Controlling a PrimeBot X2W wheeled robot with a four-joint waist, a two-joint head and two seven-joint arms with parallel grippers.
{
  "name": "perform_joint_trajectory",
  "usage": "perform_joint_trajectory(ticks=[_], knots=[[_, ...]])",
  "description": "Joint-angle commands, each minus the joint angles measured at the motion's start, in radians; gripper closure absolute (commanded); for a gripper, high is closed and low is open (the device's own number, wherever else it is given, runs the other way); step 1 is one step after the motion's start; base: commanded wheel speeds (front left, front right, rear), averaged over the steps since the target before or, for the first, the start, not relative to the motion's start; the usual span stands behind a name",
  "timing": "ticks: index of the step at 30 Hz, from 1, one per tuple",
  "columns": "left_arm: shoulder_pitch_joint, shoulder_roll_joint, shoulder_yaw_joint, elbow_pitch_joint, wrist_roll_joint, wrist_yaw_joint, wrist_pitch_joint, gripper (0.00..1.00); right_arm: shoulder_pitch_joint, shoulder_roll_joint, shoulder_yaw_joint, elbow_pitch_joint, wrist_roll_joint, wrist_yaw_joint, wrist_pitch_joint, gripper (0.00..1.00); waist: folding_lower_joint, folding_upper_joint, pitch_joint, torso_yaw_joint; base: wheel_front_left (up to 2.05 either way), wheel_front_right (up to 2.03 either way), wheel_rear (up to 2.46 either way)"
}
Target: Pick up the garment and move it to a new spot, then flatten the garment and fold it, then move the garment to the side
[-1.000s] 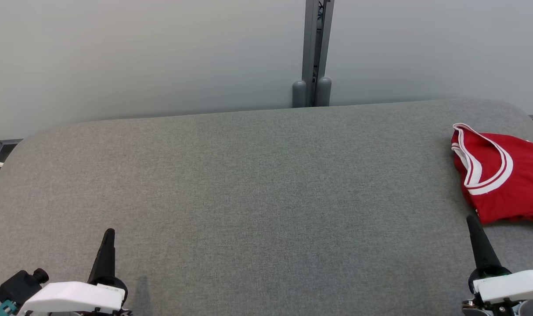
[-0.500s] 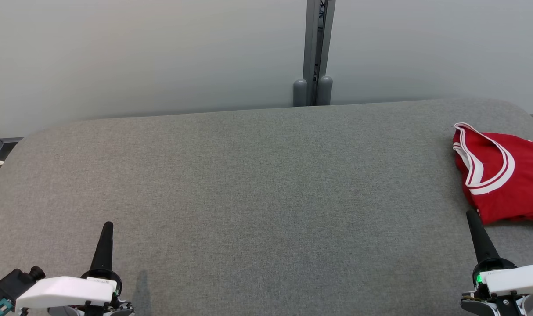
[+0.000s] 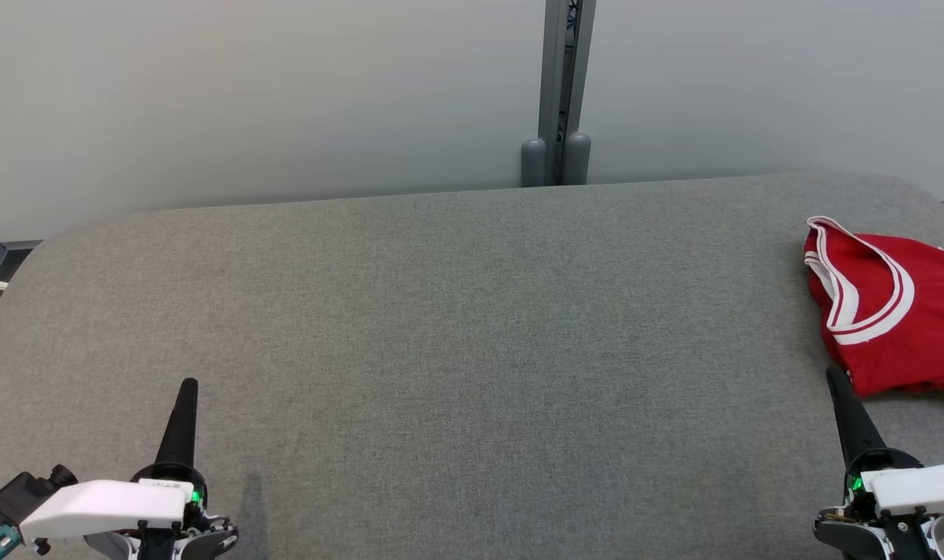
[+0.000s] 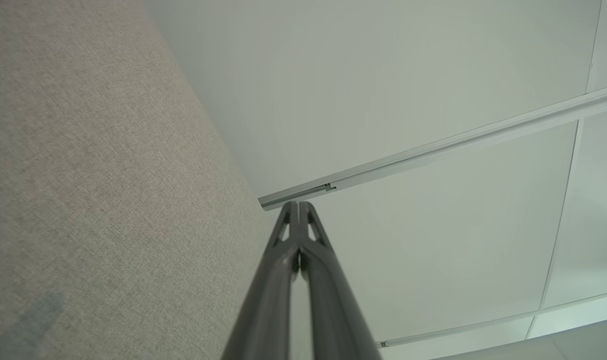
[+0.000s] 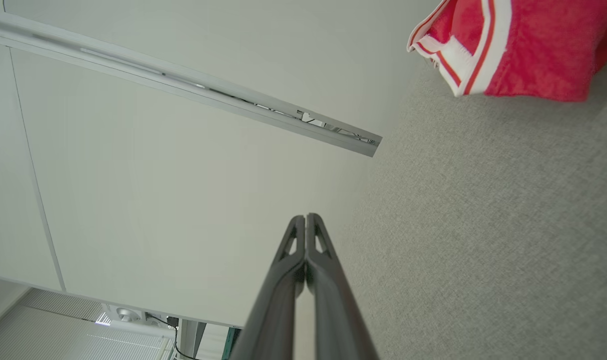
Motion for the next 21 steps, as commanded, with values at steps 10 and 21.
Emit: perform_joint_trajectory(ticks=[10, 21], knots=[[-0.038, -0.007, 0.023, 0.005, -0.081, -0.023, 0.022, 1.0, -0.03, -0.003, -0.008, 0.013, 0.094, 0.0, 0.017, 1.0, 0.0, -0.0001, 0.003, 0.002, 0.0, 0.0, 0.0], [-0.054, -0.019, 0.04, 0.015, -0.154, -0.037, 0.041, 1.0, -0.043, -0.002, -0.011, 0.031, 0.177, 0.0, 0.029, 1.0, 0.0, -0.0001, 0.005, 0.004, 0.0, 0.0, 0.0]])
